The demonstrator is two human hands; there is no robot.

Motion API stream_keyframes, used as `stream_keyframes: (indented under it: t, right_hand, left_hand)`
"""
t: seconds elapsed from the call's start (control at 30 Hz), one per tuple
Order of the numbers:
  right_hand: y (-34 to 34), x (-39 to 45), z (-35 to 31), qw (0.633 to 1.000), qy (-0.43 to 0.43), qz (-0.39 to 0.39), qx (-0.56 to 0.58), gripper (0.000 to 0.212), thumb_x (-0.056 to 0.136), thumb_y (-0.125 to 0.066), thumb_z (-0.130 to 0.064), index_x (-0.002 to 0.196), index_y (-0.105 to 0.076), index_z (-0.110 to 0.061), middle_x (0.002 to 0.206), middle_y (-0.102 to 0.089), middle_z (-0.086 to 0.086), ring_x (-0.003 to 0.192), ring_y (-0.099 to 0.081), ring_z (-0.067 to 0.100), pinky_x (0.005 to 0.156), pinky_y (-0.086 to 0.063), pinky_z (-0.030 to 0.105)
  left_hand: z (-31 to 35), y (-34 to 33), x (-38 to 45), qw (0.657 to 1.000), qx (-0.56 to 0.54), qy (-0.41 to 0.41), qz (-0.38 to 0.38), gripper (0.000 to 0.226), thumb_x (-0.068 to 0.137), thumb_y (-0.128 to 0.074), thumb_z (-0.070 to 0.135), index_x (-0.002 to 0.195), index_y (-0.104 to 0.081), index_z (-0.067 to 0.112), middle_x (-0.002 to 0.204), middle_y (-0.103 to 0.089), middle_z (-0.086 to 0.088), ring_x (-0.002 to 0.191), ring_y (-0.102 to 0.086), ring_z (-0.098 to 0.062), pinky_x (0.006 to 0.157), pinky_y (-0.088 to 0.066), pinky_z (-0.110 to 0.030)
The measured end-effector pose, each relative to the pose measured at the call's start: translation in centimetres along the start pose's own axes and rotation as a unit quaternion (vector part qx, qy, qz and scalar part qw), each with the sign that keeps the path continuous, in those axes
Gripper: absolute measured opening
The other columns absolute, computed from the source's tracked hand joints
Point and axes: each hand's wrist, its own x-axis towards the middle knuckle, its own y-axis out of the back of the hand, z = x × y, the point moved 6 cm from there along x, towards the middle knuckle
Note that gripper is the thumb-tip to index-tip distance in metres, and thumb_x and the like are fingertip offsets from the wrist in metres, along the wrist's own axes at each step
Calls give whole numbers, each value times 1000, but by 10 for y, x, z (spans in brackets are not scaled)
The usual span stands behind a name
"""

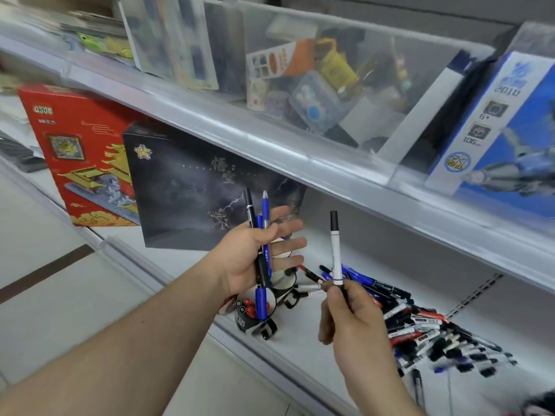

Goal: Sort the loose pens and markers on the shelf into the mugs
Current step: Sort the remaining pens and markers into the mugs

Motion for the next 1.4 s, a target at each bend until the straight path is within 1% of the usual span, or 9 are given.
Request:
stream_keyframes:
  t: [0.13,0.23,0.47,0.6,0.73,0.83,0.97,1.2,1.4]
  right_hand:
    - [15,-13,-10,1000,6,1,-4,17,102,-46,-13,91,-59,-11,51,-44,-4,47,-43,14,50,-38,23]
    - [21,-21,-9,999,-28,12,20,16,100,-51,-19,87,-54,-11,55,-41,0,48,-38,14,42,-34,18]
    - [34,-48,35,962,-194,80,173,24,96,-61,-32,90,-54,-9,70,-55,7,50,-49,19,44,-35,26]
    - [42,-56,37,936,-164,96,297,29,92,-62,0,77,-39,-11,68,-51,13,49,-55,22,43,-45,28]
    - [62,-51,32,928,-113,139,326,31,91,-57,10,78,-37,-10,71,-53,18,51,-61,25,50,-53,27]
    - [71,-52,31,931,-101,147,318,27,93,-58,5,79,-40,-10,71,-58,19,52,-63,24,50,-53,26]
    - [77,-55,29,952,-84,137,259,16,97,-57,-6,86,-46,-6,70,-64,14,46,-58,21,41,-45,26]
    - [76,-54,28,996,-59,38,58,9,103,-43,-10,95,-47,-11,65,-52,2,48,-47,19,43,-38,24]
    - [73,-52,30,995,-71,-1,68,21,104,-40,-7,109,-55,-21,63,-53,-5,51,-50,18,47,-39,26]
  left_hand:
    - [-21,-23,-3,999,35,11,18,26,102,-44,7,119,-61,15,80,-61,0,56,-52,-12,49,-50,-26]
    - [-47,-47,-3,999,23,40,-3,23,102,-44,8,117,-59,16,71,-54,3,50,-38,-8,44,-36,-19]
    - [-69,-91,-4,996,-64,47,-41,24,103,-41,11,111,-62,19,71,-55,1,54,-42,-13,51,-41,-26]
    - [-77,-103,-7,997,-47,48,-44,21,104,-41,18,107,-62,18,71,-55,2,57,-47,-14,60,-45,-29]
    - [-92,-114,-15,993,-38,84,-70,23,103,-40,22,102,-60,11,71,-58,0,65,-61,-19,75,-51,-36]
    - [-94,-114,-20,991,-27,83,-102,18,91,-49,14,103,-60,7,75,-62,-3,83,-71,-25,89,-56,-40]
    - [-96,-109,-25,989,-10,90,-119,20,81,-52,8,100,-61,7,85,-70,-8,103,-70,-33,97,-52,-43]
    - [-98,-96,-25,977,144,108,-113,8,88,-54,18,88,-58,12,85,-67,-7,79,-66,-25,82,-51,-41]
    - [-101,-89,-26,964,211,128,-101,14,95,-51,23,93,-58,12,79,-61,-3,65,-51,-18,59,-46,-26]
